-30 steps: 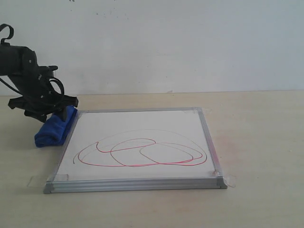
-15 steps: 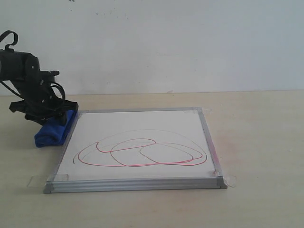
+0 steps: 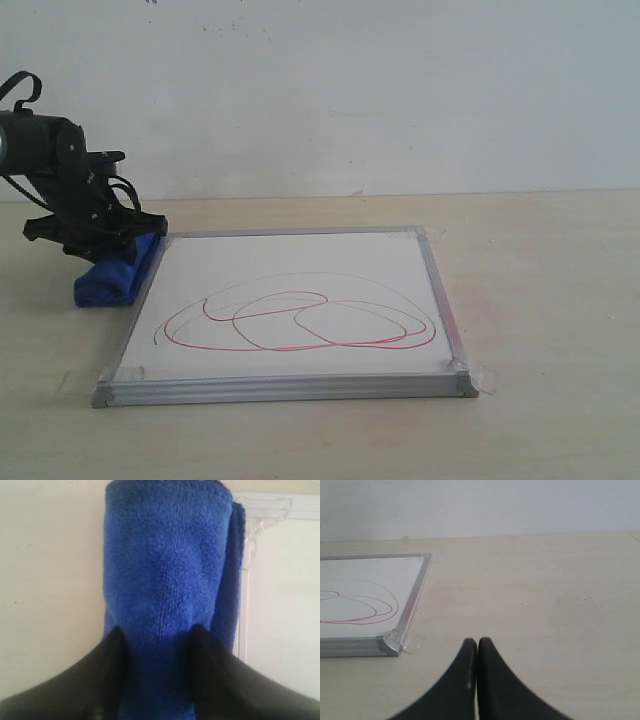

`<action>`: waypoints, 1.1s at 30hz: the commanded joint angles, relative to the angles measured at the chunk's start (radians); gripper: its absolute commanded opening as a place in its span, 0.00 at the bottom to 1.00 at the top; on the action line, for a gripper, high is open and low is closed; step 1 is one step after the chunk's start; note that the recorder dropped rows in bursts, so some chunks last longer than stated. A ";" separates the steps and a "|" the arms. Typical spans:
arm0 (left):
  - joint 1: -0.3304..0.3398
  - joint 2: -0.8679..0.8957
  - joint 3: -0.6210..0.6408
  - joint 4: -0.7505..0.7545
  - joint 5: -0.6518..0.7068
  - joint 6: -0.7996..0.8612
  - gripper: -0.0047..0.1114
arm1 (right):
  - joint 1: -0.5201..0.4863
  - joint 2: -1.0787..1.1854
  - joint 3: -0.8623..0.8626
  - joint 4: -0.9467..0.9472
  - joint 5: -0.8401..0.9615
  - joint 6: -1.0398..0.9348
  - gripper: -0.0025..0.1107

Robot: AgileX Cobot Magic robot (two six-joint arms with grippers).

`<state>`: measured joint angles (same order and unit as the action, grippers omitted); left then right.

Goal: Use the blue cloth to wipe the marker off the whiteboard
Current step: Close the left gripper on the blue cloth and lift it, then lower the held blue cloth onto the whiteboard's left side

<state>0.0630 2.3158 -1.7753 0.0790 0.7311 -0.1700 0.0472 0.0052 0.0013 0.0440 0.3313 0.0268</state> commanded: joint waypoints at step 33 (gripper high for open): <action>-0.005 -0.251 -0.006 -0.127 0.215 0.197 0.08 | -0.007 -0.005 -0.001 -0.001 -0.007 -0.004 0.02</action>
<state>0.0630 2.0858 -1.7753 -0.0300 0.8903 -0.0126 0.0472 0.0052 0.0013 0.0440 0.3313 0.0268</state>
